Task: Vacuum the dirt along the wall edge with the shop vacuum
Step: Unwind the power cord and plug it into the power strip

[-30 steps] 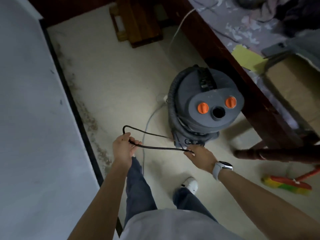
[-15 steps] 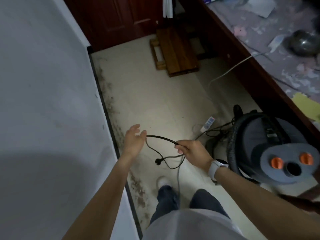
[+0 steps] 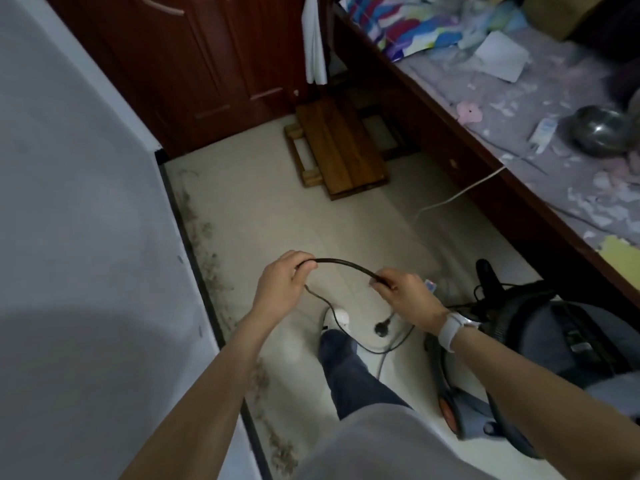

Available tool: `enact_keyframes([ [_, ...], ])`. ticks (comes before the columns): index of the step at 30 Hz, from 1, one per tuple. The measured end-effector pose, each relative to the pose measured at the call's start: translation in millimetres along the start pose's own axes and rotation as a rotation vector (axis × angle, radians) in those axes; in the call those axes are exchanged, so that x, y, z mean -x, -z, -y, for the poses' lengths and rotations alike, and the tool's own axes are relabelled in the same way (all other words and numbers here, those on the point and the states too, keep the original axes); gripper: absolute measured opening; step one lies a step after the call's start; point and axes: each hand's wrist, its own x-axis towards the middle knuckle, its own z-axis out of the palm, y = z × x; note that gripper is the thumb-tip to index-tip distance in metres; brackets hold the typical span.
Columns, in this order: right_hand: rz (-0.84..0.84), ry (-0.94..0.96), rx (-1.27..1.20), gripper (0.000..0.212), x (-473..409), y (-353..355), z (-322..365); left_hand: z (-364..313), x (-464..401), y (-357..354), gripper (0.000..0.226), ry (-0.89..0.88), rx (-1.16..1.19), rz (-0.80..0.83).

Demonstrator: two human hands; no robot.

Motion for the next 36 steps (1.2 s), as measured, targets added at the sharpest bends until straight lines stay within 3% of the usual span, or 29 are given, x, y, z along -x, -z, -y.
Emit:
enact_keyframes([
  [5, -0.073, -0.29, -0.053, 0.017, -83, 22, -49, 17, -124, 22, 0.017, 0.129, -0.002, -0.103],
  [9, -0.186, -0.328, -0.133, 0.022, -139, 48, -51, -4, -209, 29, 0.011, 0.074, 0.017, 0.268],
  [14, -0.148, -0.325, -0.184, 0.02, -201, 75, -35, -47, -281, -1, 0.01, -0.079, -0.035, 0.643],
  [17, -0.168, -0.457, -0.241, 0.018, -219, 85, -41, -57, -331, -24, 0.018, -0.2, -0.18, 0.739],
  [20, -0.205, -0.681, -0.285, 0.031, -220, 86, -60, -66, -382, -49, 0.023, -0.344, -0.3, 0.779],
  [22, -0.243, -0.86, -0.311, 0.022, -216, 82, -70, -72, -416, -69, 0.025, -0.431, -0.362, 0.784],
  [27, -0.417, -1.157, -0.35, 0.02, -212, 57, -71, -96, -482, -110, 0.025, -0.733, -0.524, 0.828],
  [31, -0.798, -1.269, -0.713, 0.016, -231, 45, -60, -117, -492, -142, 0.025, -0.893, -0.565, 1.113],
  [34, -1.024, -1.349, -0.808, 0.021, -237, 38, -53, -119, -477, -172, 0.028, -0.963, -0.585, 1.383],
  [36, -1.086, -1.383, -0.818, 0.021, -235, 30, -55, -119, -461, -190, 0.029, -1.005, -0.584, 1.481],
])
